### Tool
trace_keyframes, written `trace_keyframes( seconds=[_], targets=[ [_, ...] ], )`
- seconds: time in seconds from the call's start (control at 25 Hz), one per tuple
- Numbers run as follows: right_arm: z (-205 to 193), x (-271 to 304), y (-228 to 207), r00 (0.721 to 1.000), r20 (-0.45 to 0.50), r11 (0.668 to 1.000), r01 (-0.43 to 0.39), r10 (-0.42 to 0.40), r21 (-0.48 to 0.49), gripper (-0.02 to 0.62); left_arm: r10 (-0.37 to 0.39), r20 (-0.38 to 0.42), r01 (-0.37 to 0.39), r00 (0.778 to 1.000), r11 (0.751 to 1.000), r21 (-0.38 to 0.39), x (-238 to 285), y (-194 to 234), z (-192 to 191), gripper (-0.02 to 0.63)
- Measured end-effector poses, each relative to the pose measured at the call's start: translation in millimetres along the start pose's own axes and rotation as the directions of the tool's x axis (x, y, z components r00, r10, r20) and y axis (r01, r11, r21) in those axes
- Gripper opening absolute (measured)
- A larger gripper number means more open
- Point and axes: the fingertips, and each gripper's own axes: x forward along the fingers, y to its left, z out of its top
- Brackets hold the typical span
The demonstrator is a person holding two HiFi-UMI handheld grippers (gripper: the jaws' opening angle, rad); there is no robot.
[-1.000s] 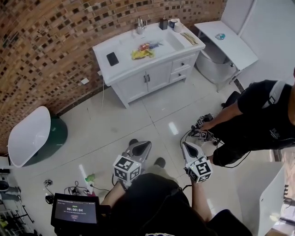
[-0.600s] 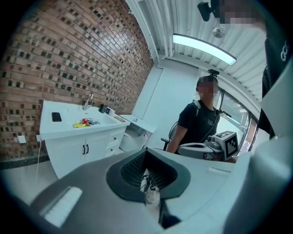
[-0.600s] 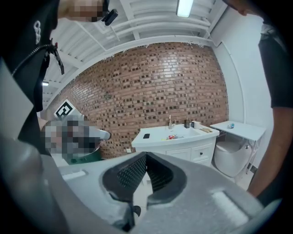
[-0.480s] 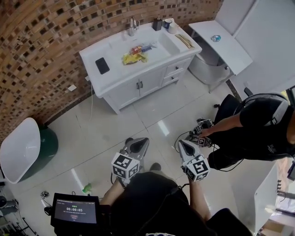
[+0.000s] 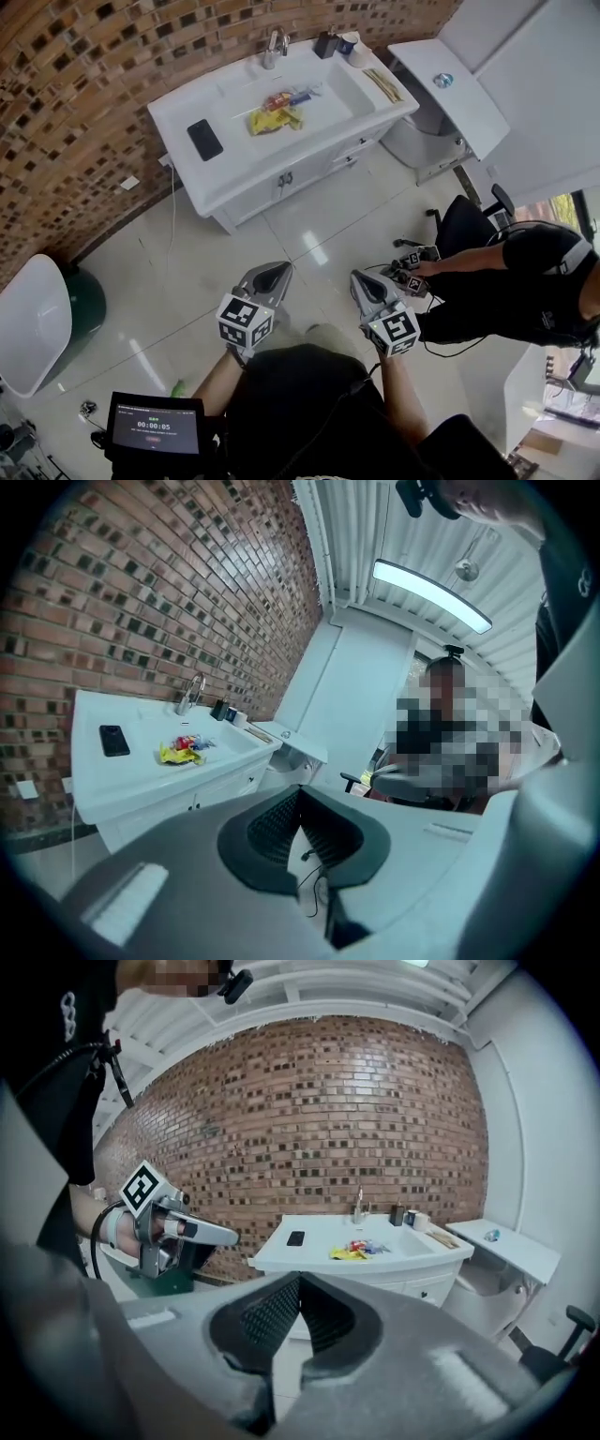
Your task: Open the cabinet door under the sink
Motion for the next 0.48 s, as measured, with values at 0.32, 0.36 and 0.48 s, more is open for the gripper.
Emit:
trace_keyframes(
  seconds=[0.32, 0.36, 0.48],
  targets=[
    [-19.6, 84.4, -15.2, 0.996, -0.087, 0.999, -0.035, 0.033, -0.026, -0.011, 0.054, 0.016, -0.053, 0.998, 0.997, -0.062, -1.8, 53.1, -2.9, 0.015],
    [-25.2, 97.7, -18.3, 0.995, -0.091, 0.999, -0.043, 0.041, -0.019, -0.010, 0.060, 0.012, -0.059, 0.998, 0.996, -0.067, -1.4, 57.6, -7.1, 0.015],
    [-46.4, 140.0, -28.5, 0.992, -0.106, 0.997, -0.070, 0.071, 0.012, 0.060, 0.076, -0.004, -0.076, 0.997, 0.994, -0.074, 0.6, 70.3, -18.2, 0.015]
  ],
)
